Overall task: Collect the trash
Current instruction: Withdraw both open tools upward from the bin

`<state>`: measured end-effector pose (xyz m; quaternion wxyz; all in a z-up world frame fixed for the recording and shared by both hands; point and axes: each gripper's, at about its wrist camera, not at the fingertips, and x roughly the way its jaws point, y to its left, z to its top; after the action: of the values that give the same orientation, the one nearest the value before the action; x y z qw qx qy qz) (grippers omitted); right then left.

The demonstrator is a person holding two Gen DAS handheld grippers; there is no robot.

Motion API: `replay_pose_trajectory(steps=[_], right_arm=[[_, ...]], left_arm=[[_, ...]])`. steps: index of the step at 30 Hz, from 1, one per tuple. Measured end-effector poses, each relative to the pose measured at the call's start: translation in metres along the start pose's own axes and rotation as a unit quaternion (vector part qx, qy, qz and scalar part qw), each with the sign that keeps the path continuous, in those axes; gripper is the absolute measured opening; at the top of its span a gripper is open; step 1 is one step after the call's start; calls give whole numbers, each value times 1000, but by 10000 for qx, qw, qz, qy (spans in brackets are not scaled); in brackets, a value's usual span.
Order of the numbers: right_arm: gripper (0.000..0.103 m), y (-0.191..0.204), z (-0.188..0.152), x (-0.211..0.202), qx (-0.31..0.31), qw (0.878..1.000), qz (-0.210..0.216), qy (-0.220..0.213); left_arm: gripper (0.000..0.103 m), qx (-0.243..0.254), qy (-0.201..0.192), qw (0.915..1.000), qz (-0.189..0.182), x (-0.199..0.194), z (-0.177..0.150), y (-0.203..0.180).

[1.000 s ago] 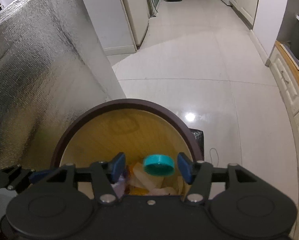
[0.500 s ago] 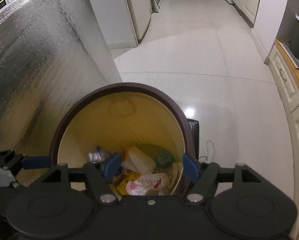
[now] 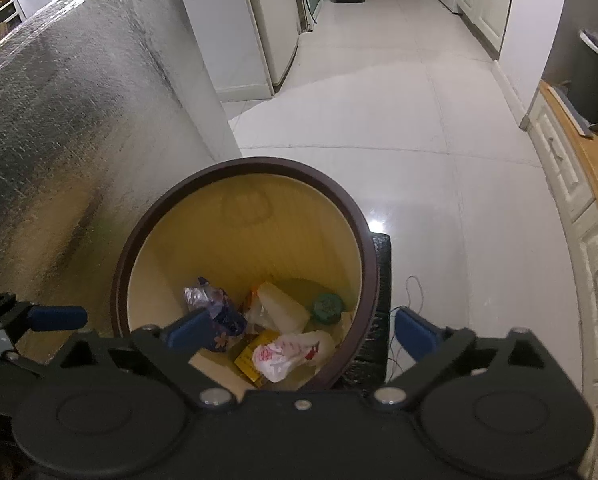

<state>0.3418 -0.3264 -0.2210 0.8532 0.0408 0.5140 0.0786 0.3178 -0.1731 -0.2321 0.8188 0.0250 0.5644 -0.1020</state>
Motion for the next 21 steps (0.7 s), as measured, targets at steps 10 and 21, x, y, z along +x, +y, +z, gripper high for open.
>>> replay_pose_trajectory(steps=[10, 21], right_arm=[[103, -3, -17, -24, 24, 9997, -255, -55], [103, -4, -42, -51, 73, 9988, -449, -160]], left_arm=[[103, 40, -97, 9999, 59, -25, -13, 6], [103, 81, -398, 9991, 139, -57, -26, 14]])
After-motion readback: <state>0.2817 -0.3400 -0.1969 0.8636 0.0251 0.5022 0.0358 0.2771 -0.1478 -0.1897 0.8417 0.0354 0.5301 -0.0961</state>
